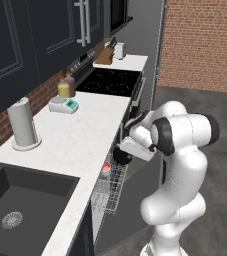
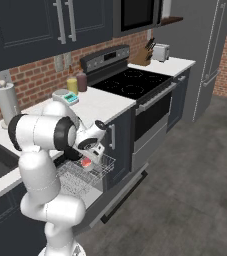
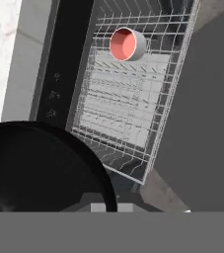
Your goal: Pick up the cup and bowl from the counter, place them in the dishwasher, and close the dishwasher door.
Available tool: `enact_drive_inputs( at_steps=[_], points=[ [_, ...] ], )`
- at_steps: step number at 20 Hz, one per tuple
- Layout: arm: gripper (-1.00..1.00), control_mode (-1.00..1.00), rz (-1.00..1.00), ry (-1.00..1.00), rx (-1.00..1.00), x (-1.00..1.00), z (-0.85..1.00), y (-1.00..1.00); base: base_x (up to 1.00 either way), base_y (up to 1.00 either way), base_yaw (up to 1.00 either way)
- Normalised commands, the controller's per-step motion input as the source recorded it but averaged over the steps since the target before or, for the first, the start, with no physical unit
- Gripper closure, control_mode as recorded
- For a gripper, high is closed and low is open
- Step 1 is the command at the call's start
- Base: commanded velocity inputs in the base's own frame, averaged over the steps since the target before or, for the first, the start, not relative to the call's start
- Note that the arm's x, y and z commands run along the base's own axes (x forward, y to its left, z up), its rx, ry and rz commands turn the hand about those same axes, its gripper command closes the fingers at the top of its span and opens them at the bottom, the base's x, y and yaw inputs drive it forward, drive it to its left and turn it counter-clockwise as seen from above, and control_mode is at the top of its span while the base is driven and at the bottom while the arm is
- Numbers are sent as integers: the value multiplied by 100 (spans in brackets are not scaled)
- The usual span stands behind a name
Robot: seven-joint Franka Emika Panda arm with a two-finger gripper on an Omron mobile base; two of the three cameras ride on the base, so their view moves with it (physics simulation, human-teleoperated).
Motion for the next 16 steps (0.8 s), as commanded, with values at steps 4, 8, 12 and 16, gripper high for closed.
enact_drive_inputs(
  at_steps=[4,8,12,16],
  points=[
    [100,-100,0,0,7,-50,-33,-65,0,0,0],
    [100,-100,0,0,6,-8,-47,-29,0,0,0],
    [100,-100,0,0,6,1,-53,-1,0,0,0],
    [100,-100,0,0,6,14,-53,0,0,0,0]
  ],
)
